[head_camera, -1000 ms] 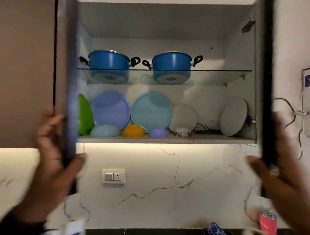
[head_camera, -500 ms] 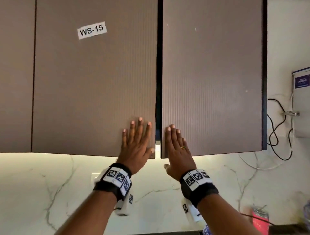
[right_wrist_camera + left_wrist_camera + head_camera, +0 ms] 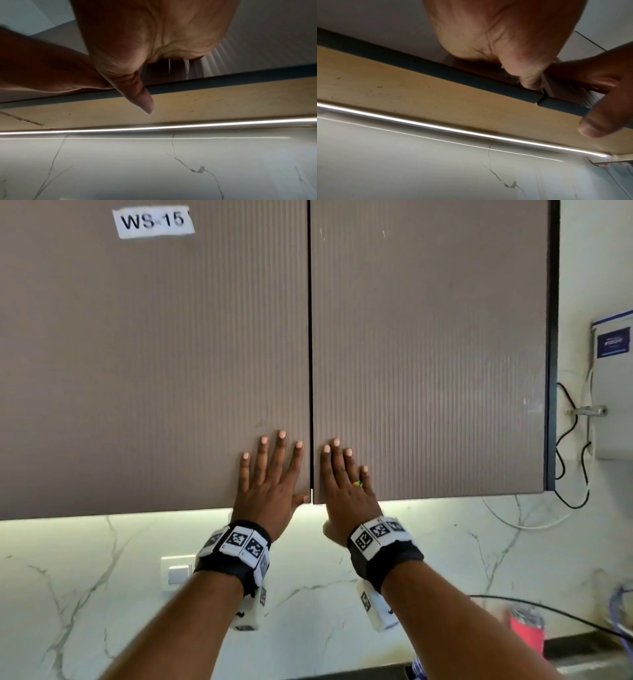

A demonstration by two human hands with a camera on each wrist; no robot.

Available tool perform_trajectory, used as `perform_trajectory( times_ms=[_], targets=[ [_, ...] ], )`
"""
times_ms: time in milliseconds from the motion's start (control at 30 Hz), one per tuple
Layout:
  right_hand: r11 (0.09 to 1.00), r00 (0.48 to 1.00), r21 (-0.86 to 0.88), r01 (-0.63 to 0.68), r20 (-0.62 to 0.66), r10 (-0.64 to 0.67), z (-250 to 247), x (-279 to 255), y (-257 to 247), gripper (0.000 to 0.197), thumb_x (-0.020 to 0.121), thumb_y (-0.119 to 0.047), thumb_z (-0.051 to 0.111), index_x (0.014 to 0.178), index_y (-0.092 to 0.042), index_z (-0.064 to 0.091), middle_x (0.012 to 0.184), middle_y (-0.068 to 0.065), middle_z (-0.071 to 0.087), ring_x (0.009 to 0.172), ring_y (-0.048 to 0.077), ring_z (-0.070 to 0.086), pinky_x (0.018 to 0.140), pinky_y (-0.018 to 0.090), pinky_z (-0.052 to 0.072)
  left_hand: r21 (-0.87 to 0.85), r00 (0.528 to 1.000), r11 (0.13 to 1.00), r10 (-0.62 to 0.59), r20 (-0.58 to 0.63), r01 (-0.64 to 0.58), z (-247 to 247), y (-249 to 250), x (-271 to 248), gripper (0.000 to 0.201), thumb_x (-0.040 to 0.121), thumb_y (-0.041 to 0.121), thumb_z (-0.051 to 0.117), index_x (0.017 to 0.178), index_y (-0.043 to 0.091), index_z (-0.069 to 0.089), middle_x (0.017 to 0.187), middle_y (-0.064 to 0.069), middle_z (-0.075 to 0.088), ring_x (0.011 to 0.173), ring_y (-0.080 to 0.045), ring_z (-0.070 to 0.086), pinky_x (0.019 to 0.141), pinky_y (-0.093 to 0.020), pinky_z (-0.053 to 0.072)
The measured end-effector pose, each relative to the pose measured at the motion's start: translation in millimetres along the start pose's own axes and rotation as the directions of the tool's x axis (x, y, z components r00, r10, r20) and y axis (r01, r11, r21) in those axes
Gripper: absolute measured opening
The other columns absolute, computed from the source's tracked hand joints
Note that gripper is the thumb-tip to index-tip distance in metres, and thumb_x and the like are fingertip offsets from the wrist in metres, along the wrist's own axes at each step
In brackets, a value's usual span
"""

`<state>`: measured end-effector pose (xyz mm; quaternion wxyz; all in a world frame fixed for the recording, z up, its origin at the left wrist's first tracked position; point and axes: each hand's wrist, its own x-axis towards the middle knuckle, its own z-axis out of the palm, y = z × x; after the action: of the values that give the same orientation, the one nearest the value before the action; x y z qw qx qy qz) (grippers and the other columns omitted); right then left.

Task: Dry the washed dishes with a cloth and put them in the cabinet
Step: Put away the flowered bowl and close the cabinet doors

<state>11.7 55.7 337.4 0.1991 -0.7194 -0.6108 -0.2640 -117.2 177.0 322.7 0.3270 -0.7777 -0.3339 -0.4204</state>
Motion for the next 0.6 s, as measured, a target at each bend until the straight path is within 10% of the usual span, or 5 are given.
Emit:
perform_trajectory(
  times_ms=[133, 300, 400, 500, 600],
  targets=[
    [1.0, 0.999, -0.006, 0.018, -0.035, -0.019, 4, 0, 1, 0.125, 0.078, -0.021, 0.072, 0.151, -0.013, -0.029, 0.158, 0.007, -0.037, 0.148, 0.03, -0.024, 0.122, 0.05, -0.003, -0.012, 0.997, 0.999, -0.046, -0.055, 0.045, 3, 13, -14, 0.075, 0.103, 0.055, 0.032, 0.163, 0.022, 0.001, 0.17, -0.012, -0.006, 0.155, -0.04, -0.004, 0.122, -0.063, 0.002],
    [0.983, 0.985, 0.088, 0.164, 0.046, -0.168, 15, -37, 20, 0.096, 0.092, -0.028, 0.063, 0.159, -0.021, -0.006, 0.165, -0.003, -0.019, 0.152, 0.02, -0.015, 0.119, 0.053, -0.006, -0.26, 0.992, 0.959, -0.098, 0.074, 0.114, -4, 51, -66, 0.079, 0.096, 0.046, 0.052, 0.162, 0.02, 0.016, 0.17, -0.009, -0.004, 0.156, -0.036, -0.006, 0.122, -0.062, 0.001],
    [0.919, 0.965, 0.323, 0.225, 0.059, -0.257, 58, -89, 72, 0.06, 0.096, -0.023, 0.061, 0.151, -0.026, 0.039, 0.163, -0.006, 0.025, 0.149, 0.01, 0.022, 0.122, 0.044, 0.005, -0.518, 0.992, 0.85, -0.035, 0.124, 0.095, 6, 87, -137, 0.05, 0.096, 0.036, 0.05, 0.143, 0.021, 0.048, 0.157, -0.002, 0.043, 0.144, -0.027, 0.041, 0.115, -0.051, 0.033],
    [0.854, 0.986, 0.518, 0.04, 0.118, -0.117, 119, -145, 129, 0.022, 0.09, -0.019, 0.069, 0.111, -0.024, 0.076, 0.114, -0.006, 0.074, 0.108, 0.007, 0.067, 0.098, 0.021, 0.047, -0.638, 0.946, 0.744, 0.023, 0.322, 0.2, 29, 128, -227, 0.026, 0.092, 0.044, 0.054, 0.104, 0.025, 0.065, 0.096, 0.006, 0.069, 0.086, -0.02, 0.064, 0.077, -0.037, 0.053],
    [0.87, 0.881, 0.365, -0.33, 0.451, 0.145, 194, -183, 196, 0.018, 0.086, -0.031, 0.067, 0.09, -0.018, 0.079, 0.091, 0.004, 0.077, 0.091, 0.02, 0.07, 0.07, 0.023, 0.045, -0.633, 0.822, 0.673, 0.066, 0.566, 0.382, 52, 163, -305, 0.024, 0.088, 0.054, 0.057, 0.085, 0.03, 0.06, 0.079, 0.016, 0.058, 0.072, -0.007, 0.054, 0.066, -0.033, 0.049]
  ],
)
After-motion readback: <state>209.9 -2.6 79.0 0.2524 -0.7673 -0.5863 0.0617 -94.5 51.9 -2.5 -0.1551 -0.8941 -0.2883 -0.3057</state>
